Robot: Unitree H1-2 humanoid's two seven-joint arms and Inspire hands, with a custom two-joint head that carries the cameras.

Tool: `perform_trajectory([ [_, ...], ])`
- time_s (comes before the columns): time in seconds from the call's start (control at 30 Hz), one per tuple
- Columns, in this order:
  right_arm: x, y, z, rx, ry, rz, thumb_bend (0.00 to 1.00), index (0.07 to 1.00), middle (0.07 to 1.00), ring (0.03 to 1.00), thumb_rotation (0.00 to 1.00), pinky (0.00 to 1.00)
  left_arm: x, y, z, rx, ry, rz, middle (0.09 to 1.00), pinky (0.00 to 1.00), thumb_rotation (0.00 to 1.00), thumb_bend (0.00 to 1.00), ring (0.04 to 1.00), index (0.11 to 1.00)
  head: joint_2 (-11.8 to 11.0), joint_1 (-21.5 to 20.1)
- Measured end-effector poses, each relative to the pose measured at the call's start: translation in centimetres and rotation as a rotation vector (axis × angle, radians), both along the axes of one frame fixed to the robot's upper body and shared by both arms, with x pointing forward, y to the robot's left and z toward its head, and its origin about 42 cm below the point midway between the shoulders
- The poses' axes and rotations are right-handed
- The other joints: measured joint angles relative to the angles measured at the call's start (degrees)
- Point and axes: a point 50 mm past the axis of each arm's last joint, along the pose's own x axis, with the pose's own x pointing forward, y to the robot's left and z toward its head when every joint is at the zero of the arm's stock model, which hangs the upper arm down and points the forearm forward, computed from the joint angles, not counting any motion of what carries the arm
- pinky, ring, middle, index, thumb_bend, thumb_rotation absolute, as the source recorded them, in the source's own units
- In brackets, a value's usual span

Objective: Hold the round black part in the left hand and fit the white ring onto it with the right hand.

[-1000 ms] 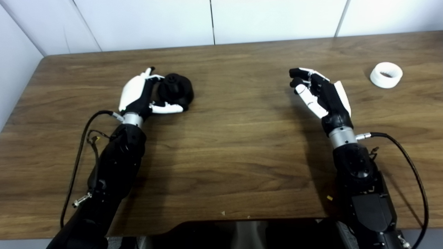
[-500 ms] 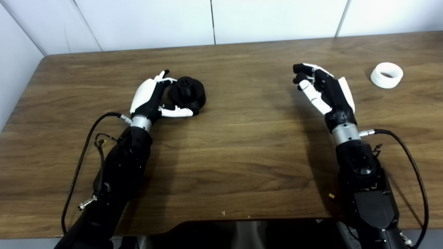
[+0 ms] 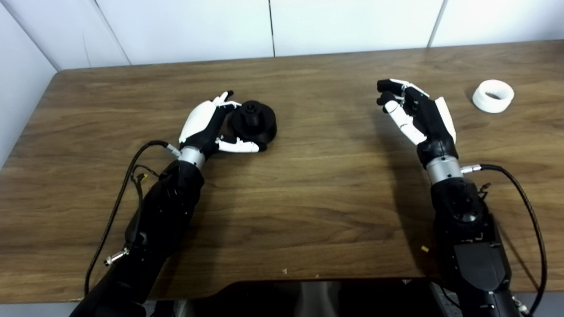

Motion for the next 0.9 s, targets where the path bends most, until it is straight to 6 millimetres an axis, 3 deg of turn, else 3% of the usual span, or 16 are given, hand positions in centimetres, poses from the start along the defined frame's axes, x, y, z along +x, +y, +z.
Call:
perform_trajectory([
  [0.53, 0.0, -0.1, 0.1, 0.005, -0.003, -0.003, 0.53, 0.723, 0.770, 0.718, 0.64, 0.70, -0.2, -1.4, 0.1, 0.005, -0.004, -0.055, 1.000, 1.00, 0.36, 1.00, 1.000, 0.677, 0.00, -0.35],
  [0.9, 0.0, -0.4, 0.2, 0.015, -0.006, -0.011, 0.56, 0.728, 0.774, 0.729, 0.66, 0.71, -1.0, -4.3, 0.5, 0.011, 0.000, -0.174, 1.000, 1.00, 0.35, 1.00, 1.000, 0.673, 0.00, -0.44],
])
